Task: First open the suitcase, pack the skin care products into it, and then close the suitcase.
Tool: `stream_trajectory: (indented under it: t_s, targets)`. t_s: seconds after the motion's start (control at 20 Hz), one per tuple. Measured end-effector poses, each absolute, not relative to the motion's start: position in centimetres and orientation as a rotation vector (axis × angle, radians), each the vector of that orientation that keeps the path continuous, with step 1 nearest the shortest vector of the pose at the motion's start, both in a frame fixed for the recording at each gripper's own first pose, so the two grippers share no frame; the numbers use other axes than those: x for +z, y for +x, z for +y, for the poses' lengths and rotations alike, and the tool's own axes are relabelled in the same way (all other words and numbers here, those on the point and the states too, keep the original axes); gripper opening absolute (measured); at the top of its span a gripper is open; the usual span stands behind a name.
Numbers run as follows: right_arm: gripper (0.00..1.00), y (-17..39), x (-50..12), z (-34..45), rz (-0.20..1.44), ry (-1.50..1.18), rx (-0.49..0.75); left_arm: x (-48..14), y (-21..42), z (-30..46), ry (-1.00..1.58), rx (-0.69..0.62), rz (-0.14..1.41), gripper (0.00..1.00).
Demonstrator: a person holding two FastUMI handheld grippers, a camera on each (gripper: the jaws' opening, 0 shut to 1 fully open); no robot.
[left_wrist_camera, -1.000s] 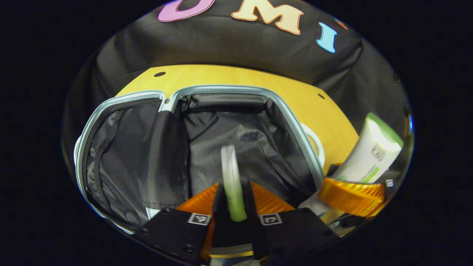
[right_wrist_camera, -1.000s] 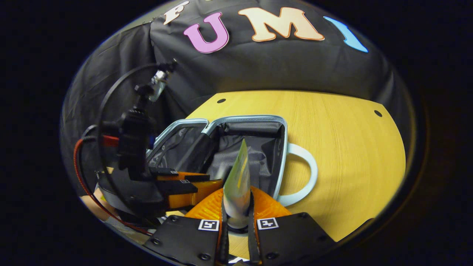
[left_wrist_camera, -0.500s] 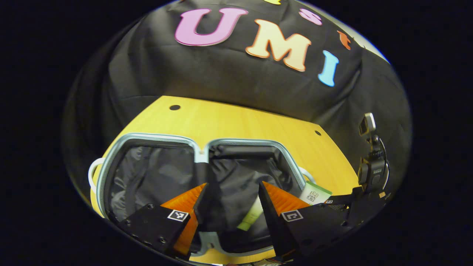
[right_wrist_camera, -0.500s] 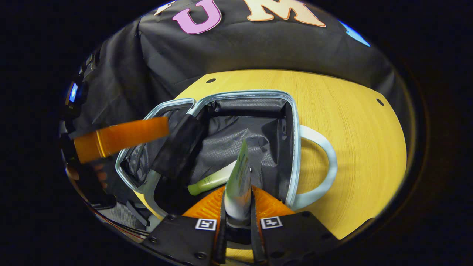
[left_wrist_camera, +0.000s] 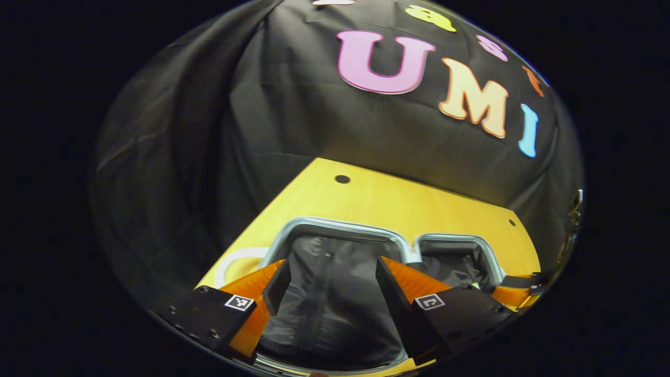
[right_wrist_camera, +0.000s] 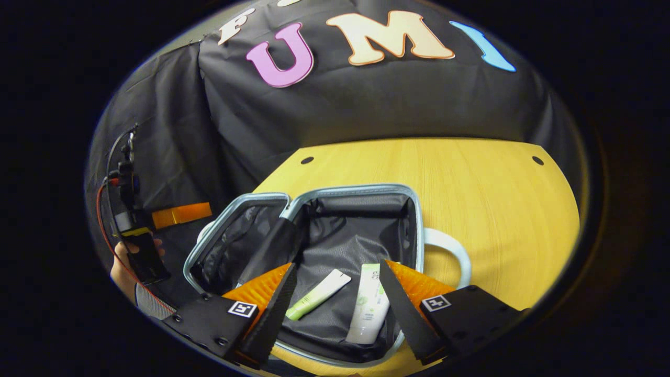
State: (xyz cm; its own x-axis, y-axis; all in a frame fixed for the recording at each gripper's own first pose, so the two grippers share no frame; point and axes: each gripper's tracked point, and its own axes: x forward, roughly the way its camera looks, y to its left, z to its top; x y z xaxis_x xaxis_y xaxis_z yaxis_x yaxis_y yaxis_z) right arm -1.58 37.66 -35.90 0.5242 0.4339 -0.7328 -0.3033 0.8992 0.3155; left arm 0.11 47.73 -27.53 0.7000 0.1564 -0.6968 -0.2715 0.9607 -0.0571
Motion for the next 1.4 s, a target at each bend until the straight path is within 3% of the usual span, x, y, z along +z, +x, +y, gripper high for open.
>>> stream_trajectory:
  t_s: [0.25, 0.6, 0.75, 0.85, 0.9, 1.0, 1.1, 1.15, 1.4]
  targets:
    - [0.98, 0.1, -34.0, 35.2, 0.841, 0.126, 0.388, -29.8, -2.0, 56.2, -0.17, 0.381, 0.821, 0.95]
    - [0.98, 0.8, -32.1, 30.4, 0.778, 0.086, 0.275, -36.8, -3.9, 61.3, -0.306, 0.416, 0.973, 0.91]
    - [0.98, 0.6, -32.0, 28.3, 0.776, 0.061, 0.234, -38.1, -4.4, 61.7, -0.332, 0.387, 1.017, 0.71]
    - [0.92, 0.7, -31.6, 27.5, 0.762, 0.06, 0.217, -39.2, -4.6, 61.0, -0.323, 0.37, 1.062, 0.46]
    - [0.98, 0.8, -31.6, 27.1, 0.755, 0.055, 0.209, -39.8, -4.5, 60.6, -0.305, 0.363, 1.079, 0.38]
    - [0.98, 0.9, -31.3, 26.5, 0.745, 0.048, 0.21, -39.6, -4.2, 60.4, -0.249, 0.349, 1.084, 0.17]
    - [0.92, 1.1, -31.0, 26.1, 0.734, 0.043, 0.218, -38.0, -3.8, 60.0, -0.222, 0.343, 1.063, 0.1]
    - [0.98, 1.2, -30.8, 25.8, 0.725, 0.04, 0.222, -37.1, -3.7, 59.9, -0.209, 0.345, 1.054, 0.06]
    - [0.98, 1.7, -30.4, 24.1, 0.676, -0.001, 0.284, -28.9, -2.2, 59.2, -0.148, 0.369, 0.92, 0.03]
